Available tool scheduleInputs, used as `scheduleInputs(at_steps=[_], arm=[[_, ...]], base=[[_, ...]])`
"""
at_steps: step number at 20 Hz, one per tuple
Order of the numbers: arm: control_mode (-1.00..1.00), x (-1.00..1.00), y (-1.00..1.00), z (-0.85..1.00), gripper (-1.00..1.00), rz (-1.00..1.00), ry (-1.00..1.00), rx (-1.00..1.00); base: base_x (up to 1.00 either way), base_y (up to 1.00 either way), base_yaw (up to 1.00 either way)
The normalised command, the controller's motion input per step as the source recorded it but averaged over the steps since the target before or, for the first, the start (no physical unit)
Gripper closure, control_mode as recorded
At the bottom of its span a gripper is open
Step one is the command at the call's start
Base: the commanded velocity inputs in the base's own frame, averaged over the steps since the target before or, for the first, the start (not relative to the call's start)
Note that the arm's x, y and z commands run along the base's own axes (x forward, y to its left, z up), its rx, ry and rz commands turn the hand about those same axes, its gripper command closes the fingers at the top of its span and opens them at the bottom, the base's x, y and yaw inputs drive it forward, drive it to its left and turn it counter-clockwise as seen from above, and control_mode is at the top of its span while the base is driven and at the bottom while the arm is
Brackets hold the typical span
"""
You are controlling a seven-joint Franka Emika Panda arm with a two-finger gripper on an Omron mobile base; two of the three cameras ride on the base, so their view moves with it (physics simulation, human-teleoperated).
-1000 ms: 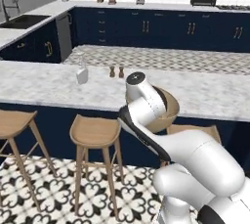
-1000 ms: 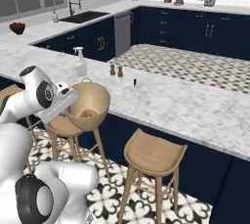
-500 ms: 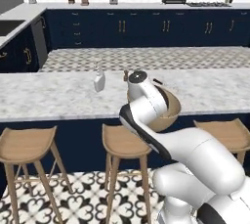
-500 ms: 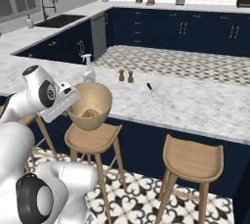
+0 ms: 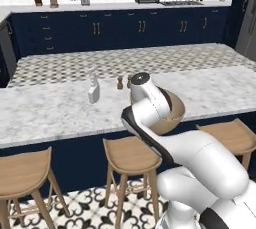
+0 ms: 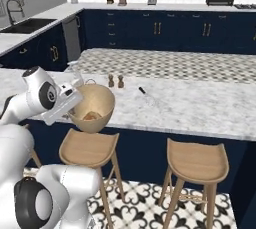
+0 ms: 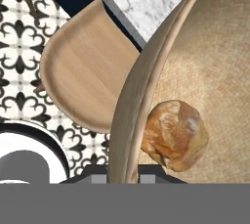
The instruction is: Open the cabinet, pick up the bread from the cabinet and place it in the basket. Then move the basket to the dining counter.
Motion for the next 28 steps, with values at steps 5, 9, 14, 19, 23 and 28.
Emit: scheduleInputs(at_steps=[5, 9, 14, 19, 23, 28], arm=[[1.0, 0.0, 0.0, 0.0, 1.0, 0.0, 0.0, 0.0], [1.0, 0.0, 0.0, 0.0, 1.0, 0.0, 0.0, 0.0], [1.0, 0.0, 0.0, 0.0, 1.0, 0.0, 0.0, 0.0], [1.0, 0.0, 0.0, 0.0, 1.0, 0.0, 0.0, 0.0], [1.0, 0.0, 0.0, 0.0, 1.0, 0.0, 0.0, 0.0], [-1.0, 0.12, 0.0, 0.0, 1.0, 0.0, 0.0, 0.0]], base=[[0.27, 0.22, -0.15], [0.27, 0.31, -0.04], [0.46, 0.51, 0.0], [0.3, 0.45, 0.0], [0.47, 0.26, 0.0], [0.25, 0.0, 0.0]])
